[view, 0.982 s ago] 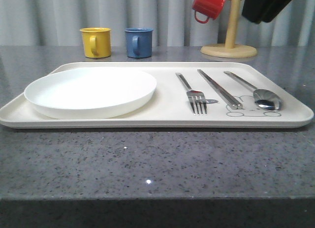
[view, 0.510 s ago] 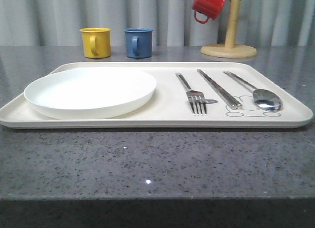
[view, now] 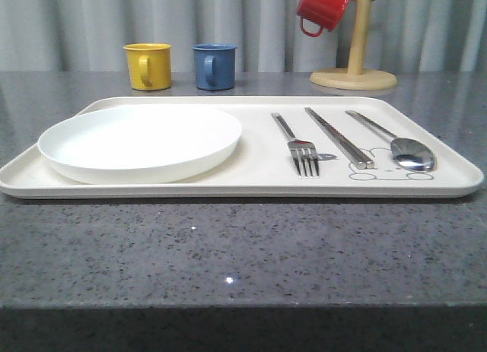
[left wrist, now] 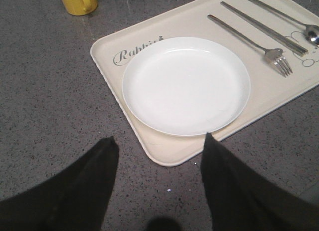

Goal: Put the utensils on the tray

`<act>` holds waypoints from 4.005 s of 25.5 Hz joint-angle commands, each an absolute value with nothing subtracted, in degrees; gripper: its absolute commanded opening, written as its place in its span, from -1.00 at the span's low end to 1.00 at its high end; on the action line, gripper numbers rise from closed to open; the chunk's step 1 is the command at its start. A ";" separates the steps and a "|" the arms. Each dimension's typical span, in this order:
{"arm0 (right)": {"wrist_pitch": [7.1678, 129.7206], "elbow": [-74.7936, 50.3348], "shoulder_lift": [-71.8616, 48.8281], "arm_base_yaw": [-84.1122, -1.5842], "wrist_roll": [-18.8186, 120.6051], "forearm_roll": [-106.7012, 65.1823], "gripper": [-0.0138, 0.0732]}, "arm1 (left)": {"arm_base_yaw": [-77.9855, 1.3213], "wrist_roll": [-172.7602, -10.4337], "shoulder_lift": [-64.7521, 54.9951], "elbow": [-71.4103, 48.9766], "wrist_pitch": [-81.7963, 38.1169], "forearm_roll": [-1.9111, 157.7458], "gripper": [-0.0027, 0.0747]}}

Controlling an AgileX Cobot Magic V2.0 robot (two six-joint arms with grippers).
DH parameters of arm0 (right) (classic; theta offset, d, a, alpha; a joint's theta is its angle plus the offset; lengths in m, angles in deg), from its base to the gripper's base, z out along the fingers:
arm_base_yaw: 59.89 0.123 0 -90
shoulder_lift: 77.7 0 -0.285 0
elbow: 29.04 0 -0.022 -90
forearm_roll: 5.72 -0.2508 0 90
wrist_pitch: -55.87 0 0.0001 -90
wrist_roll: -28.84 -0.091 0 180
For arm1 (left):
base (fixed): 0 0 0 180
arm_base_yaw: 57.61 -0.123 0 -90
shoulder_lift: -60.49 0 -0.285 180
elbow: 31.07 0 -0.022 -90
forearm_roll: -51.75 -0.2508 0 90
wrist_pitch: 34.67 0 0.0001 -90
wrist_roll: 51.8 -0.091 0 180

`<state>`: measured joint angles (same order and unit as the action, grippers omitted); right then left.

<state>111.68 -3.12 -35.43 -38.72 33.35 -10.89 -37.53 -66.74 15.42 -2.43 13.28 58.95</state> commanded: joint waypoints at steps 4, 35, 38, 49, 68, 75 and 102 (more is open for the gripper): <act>107.63 -4.34 -35.30 -38.67 33.98 -10.51 -0.38 | -37.14 -66.83 15.48 -3.95 8.85 60.18 -0.29; 107.00 -4.34 -35.24 -38.67 33.98 -10.51 -0.84 | -46.77 -66.83 29.24 7.12 2.05 57.70 -0.98; 107.00 -4.34 -35.24 -38.67 33.98 -10.51 -0.84 | -52.79 -66.83 37.19 15.19 -5.18 57.80 -0.98; 107.00 -4.34 -35.24 -38.67 33.98 -10.51 -0.84 | -58.05 -57.58 54.40 39.03 -25.58 54.47 -0.98; 107.40 -4.34 -35.19 -38.67 33.98 -10.51 -0.84 | -55.50 -53.41 54.40 46.38 -36.07 50.62 -0.98; 107.40 -4.34 -35.19 -38.67 33.98 -10.51 -0.84 | -55.62 -53.41 54.40 46.38 -36.07 50.62 -0.98; 101.53 -0.34 -40.09 -40.73 33.98 -9.66 -0.84 | -55.51 -53.41 54.20 46.38 -36.07 50.62 -0.98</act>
<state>109.41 -1.63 -37.56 -39.18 33.35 -10.54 -55.88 -54.09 52.96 46.34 -31.12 50.58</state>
